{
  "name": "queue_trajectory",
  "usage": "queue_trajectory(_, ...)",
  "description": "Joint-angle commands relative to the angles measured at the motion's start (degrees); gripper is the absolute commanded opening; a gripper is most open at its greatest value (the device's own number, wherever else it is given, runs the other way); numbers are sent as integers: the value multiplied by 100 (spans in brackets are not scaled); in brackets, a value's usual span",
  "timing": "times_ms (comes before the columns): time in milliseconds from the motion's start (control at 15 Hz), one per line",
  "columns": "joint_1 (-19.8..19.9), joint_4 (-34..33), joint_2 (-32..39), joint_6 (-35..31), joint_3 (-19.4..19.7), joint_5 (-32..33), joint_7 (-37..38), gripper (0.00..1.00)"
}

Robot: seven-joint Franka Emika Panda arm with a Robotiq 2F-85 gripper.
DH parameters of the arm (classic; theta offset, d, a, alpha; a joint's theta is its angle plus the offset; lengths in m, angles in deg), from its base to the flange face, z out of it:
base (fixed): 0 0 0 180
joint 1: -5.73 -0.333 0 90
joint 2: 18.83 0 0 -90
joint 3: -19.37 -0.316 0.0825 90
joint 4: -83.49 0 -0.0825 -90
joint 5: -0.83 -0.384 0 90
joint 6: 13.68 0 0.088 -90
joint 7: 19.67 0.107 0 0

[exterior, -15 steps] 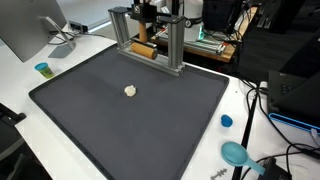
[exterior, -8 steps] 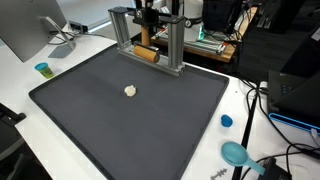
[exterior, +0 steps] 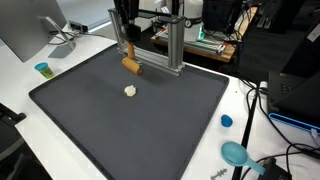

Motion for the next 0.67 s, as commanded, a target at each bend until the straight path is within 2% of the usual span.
queue_trajectory(0,-77,-470,534,44,23,-213,104,21)
queue_trajectory(67,-92,-575,633,153,30,-291,99,21)
queue_trajectory(133,-82,-234,411,9,54,-98,25,46)
queue_trajectory(267,-112,-374,602,3,59,-146,42,46)
queue_trajectory(333,-116,-419,647,6,61,-150,48,21)
queue_trajectory(600,-97,-549,872,9,122,-63,461,21)
